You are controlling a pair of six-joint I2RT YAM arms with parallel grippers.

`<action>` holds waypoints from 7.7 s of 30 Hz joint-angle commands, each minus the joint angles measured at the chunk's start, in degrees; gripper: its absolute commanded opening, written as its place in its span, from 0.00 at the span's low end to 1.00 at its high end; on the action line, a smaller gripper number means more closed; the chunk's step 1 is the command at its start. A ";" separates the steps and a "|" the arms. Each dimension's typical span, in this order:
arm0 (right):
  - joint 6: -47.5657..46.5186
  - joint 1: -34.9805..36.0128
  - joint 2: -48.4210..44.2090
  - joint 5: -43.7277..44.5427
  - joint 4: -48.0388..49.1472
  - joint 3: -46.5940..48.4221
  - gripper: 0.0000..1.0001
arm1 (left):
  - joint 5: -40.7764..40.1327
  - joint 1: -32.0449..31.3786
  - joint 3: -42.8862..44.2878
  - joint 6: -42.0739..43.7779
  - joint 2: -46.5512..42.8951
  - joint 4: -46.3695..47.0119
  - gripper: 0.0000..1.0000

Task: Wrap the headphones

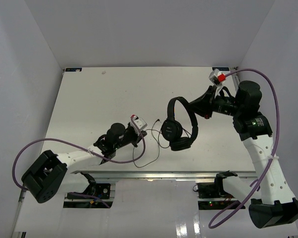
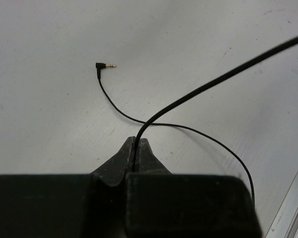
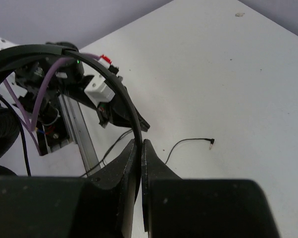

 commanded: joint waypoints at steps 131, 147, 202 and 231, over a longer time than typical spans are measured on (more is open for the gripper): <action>11.75 5.99 4.76 27.90 7.61 -2.15 0.08 | -8.08 -23.62 19.84 -5.45 34.74 14.32 0.64; 7.23 3.32 2.56 21.69 4.27 -0.83 0.08 | -9.53 -23.38 10.37 -5.06 24.81 11.58 0.00; -14.36 15.29 1.71 55.58 15.06 -18.24 0.08 | 39.59 5.47 35.03 -42.67 0.47 -34.52 0.00; 7.17 17.11 11.21 61.36 14.70 -9.17 0.08 | 11.60 -12.57 33.36 -45.28 10.24 -19.05 0.34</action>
